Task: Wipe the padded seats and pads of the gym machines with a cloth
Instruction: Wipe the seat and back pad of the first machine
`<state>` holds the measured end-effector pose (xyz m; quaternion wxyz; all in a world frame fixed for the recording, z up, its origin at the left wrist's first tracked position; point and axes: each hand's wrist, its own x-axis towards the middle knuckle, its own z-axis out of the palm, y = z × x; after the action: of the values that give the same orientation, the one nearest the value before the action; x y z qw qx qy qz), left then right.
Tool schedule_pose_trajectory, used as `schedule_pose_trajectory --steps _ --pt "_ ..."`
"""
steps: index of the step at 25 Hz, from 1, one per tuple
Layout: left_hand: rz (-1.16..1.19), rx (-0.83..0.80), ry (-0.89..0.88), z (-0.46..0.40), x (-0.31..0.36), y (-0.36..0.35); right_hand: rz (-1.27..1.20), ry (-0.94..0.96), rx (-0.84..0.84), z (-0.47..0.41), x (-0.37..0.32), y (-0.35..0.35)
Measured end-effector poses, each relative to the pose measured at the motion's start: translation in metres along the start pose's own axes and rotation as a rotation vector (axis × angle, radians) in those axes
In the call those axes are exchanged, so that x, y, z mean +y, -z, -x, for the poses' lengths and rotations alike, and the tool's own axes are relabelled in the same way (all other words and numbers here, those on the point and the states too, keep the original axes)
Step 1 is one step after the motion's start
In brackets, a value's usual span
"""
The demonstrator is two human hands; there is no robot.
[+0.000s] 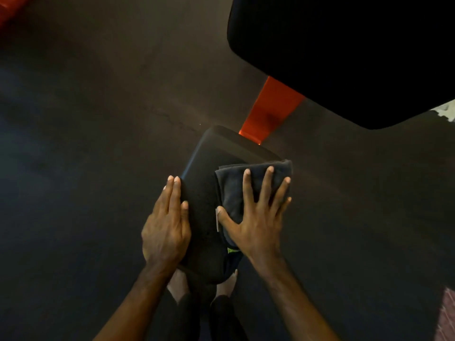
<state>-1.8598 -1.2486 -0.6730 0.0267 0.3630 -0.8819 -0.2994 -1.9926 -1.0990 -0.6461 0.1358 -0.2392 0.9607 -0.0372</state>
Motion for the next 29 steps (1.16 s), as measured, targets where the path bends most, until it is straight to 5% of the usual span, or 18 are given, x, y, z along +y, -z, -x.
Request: schedule_pose_trajectory --steps 9,14,17,19,22,26,29 --pt "-0.064 0.040 -0.017 -0.001 -0.002 -0.008 -0.078 -0.017 0.177 -0.041 0.007 -0.009" --pt "-0.040 0.031 -0.002 0.001 0.001 -0.003 -0.080 0.313 0.169 -0.014 0.056 -0.007" --pt "-0.045 0.025 -0.007 -0.001 -0.001 -0.006 -0.125 0.115 0.226 -0.073 0.015 -0.001" --pt "-0.037 0.009 -0.002 -0.002 -0.002 -0.005 -0.089 0.149 0.190 -0.085 -0.009 0.004" --pt "-0.008 0.010 -0.014 0.000 -0.003 -0.001 0.024 0.440 0.161 -0.053 0.034 0.001" --pt "-0.004 0.013 -0.019 -0.002 -0.004 -0.004 0.050 0.190 0.098 -0.098 0.011 0.015" --pt "-0.001 0.014 -0.010 -0.002 -0.005 -0.004 0.053 0.360 0.023 -0.115 -0.024 0.018"
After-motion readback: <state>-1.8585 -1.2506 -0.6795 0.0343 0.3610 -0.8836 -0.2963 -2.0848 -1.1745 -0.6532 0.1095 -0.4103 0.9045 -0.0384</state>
